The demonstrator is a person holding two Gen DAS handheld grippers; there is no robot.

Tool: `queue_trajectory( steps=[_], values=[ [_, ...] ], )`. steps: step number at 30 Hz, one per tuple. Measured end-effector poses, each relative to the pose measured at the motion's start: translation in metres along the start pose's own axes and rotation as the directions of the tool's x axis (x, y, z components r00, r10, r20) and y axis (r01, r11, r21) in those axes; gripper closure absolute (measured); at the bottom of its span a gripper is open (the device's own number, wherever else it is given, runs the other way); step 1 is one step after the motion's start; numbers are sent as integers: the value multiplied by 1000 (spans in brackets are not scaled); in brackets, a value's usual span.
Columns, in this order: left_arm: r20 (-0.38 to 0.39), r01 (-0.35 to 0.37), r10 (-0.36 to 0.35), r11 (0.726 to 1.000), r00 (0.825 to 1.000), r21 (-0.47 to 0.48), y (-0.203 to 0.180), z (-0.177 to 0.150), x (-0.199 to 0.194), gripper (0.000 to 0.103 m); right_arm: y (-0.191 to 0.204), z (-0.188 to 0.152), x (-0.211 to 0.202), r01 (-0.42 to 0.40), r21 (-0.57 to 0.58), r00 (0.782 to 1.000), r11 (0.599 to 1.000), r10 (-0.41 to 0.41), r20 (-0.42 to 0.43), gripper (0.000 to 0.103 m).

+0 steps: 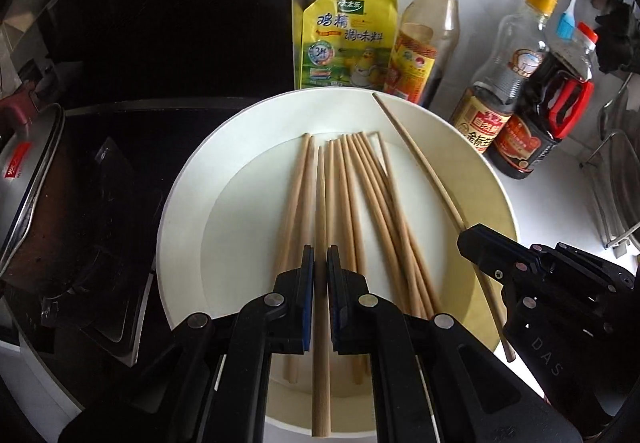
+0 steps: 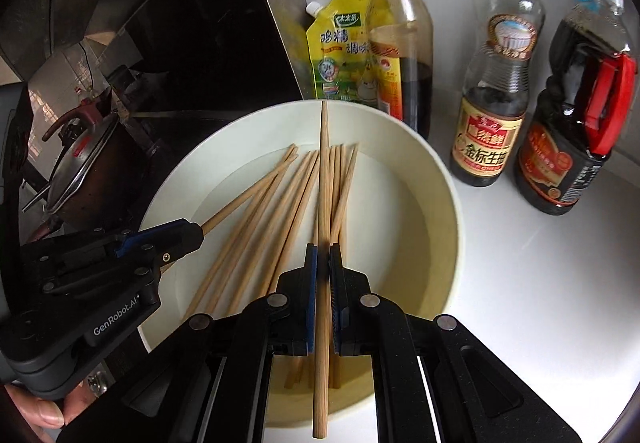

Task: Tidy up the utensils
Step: 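Carry both chopsticks into the white basin and open both tools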

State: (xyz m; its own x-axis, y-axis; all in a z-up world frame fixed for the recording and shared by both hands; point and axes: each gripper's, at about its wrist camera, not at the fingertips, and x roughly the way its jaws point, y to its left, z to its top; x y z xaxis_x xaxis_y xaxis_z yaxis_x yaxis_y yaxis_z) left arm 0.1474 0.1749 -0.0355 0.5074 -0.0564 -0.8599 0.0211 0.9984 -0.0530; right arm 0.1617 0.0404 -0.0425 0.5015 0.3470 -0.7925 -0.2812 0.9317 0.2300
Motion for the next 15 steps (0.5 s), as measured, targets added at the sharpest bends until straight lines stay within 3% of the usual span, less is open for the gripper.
queue_trajectory(
  steps=[5, 10, 12, 14, 15],
  values=[
    [-27, 5, -6, 1000, 1000, -4, 7, 2, 17, 96, 0, 4, 26, 22, 47, 997, 999, -18, -77, 97],
    [-53, 17, -18, 1000, 998, -15, 9, 7, 29, 94, -4, 3, 35, 41, 72, 995, 997, -34, -98, 97],
    [-46, 16, -16, 1000, 999, -21, 10, 8, 27, 84, -5, 4, 35, 39, 77, 994, 996, -31, -101, 96],
    [-28, -5, 5, 1000, 1000, -24, 12, 8, 22, 46, -6, 3, 30, 48, 76, 995, 996, -41, -86, 90],
    [-15, -14, 13, 999, 1000, -32, 13, 8, 18, 36, -7, 3, 26, 54, 74, 996, 996, -48, -76, 87]
  ],
)
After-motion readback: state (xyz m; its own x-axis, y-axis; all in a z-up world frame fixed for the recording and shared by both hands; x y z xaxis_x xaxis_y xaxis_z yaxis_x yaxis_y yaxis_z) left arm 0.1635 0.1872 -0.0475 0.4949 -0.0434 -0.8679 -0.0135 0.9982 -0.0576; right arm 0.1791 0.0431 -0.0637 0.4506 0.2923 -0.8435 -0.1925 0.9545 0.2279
